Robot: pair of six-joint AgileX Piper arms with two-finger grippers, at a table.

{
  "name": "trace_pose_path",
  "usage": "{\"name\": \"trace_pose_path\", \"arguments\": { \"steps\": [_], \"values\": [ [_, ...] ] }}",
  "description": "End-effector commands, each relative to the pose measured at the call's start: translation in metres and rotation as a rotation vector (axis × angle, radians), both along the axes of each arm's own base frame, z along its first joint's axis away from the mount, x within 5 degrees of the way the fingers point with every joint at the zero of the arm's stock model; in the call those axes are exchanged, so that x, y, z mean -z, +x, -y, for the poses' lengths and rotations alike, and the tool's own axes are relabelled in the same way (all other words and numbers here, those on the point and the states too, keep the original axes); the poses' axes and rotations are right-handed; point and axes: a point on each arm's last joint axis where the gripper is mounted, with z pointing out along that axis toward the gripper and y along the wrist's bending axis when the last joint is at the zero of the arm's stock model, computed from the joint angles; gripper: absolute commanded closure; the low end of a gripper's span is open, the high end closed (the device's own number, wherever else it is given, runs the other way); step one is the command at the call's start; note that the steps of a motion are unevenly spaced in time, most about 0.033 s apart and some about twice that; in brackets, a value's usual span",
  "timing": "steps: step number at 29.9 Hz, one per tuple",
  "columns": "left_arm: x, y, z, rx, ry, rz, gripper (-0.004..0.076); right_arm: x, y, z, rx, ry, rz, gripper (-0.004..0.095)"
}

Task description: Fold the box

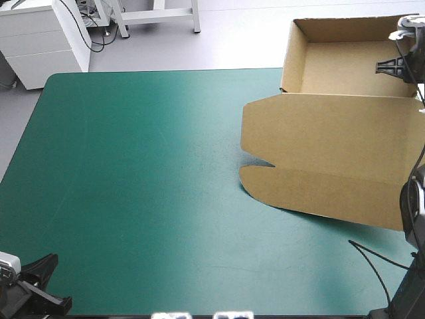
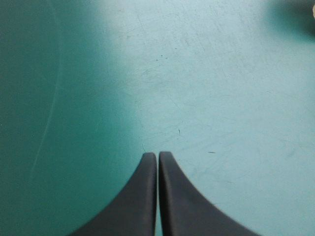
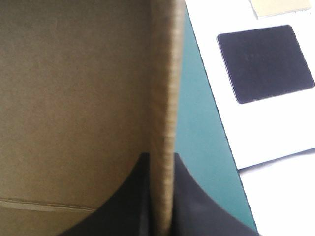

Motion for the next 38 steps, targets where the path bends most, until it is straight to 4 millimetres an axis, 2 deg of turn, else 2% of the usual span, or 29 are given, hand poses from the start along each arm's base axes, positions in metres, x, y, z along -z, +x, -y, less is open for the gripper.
{"name": "trace_pose_path", "arguments": {
  "steps": [1,6,14,21,24,31,33,36,38],
  "values": [
    [-0.01,0.004,0.002,0.004,-0.024,0.054,0.0731,-0.005,-0.005,0.026,0.054,0.008,0.028,0.0927],
    [-0.01,0.004,0.002,0.004,-0.024,0.054,0.0731,0.037,0.017,0.043,0.075,0.028,-0.065,0.0927],
    [-0.008,0.002,0.001,-0.001,-0.013,0.025,0.0731,0.097,0.048,0.038,0.035,0.189,-0.157,0.0927],
    [-0.007,0.002,0.001,0.0,-0.014,0.017,0.0731,0.099,0.05,0.036,-0.014,0.185,-0.169,0.0909],
    [-0.007,0.002,0.001,0.0,-0.014,0.017,0.0731,0.097,0.049,0.035,-0.024,0.193,-0.165,0.0782],
    [-0.007,0.002,0.001,0.0,-0.014,0.017,0.0731,0.092,0.046,0.035,-0.036,0.168,-0.161,0.0059],
    [-0.007,0.002,0.001,0.0,-0.014,0.017,0.0731,0.087,0.044,0.036,-0.023,0.161,-0.152,-0.002],
    [-0.007,0.002,0.001,0.0,-0.014,0.017,0.0731,0.069,0.037,0.032,-0.031,0.166,-0.111,-0.0018],
    [-0.007,0.002,0.001,0.0,-0.014,0.017,0.0731,0.049,0.028,0.025,-0.053,0.191,-0.06,-0.0018]
  ]
}}
